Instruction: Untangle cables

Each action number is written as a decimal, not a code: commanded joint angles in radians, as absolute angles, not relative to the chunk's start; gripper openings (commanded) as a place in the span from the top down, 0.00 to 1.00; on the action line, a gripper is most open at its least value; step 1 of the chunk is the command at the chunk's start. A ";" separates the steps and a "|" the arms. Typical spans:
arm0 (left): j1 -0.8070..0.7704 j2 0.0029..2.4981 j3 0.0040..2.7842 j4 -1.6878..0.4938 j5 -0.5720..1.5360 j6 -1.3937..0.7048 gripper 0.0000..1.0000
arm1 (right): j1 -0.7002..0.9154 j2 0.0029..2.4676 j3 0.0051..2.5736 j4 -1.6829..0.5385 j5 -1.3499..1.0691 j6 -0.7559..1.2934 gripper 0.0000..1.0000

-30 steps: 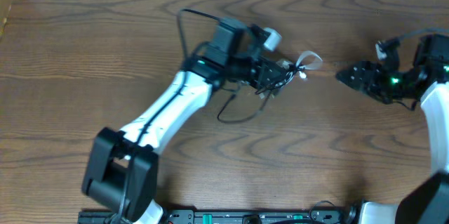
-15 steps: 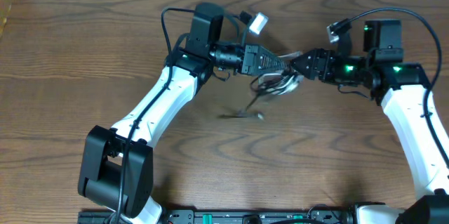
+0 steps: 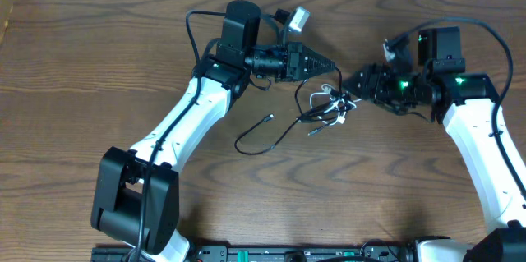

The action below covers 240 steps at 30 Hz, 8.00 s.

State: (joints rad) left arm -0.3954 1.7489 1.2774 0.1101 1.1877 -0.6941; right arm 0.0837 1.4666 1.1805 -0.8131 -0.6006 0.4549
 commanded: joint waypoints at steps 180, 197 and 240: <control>-0.345 1.846 1.706 -0.533 1.160 -0.242 0.92 | 0.146 1.689 1.394 -0.714 -0.692 0.561 0.35; -0.345 1.846 1.706 -0.537 1.114 -0.242 0.93 | 0.157 1.689 1.394 -0.673 -0.646 0.614 0.38; -0.343 1.846 1.706 -0.413 0.970 -0.281 0.93 | 0.291 1.895 1.394 -0.621 -0.722 0.688 0.67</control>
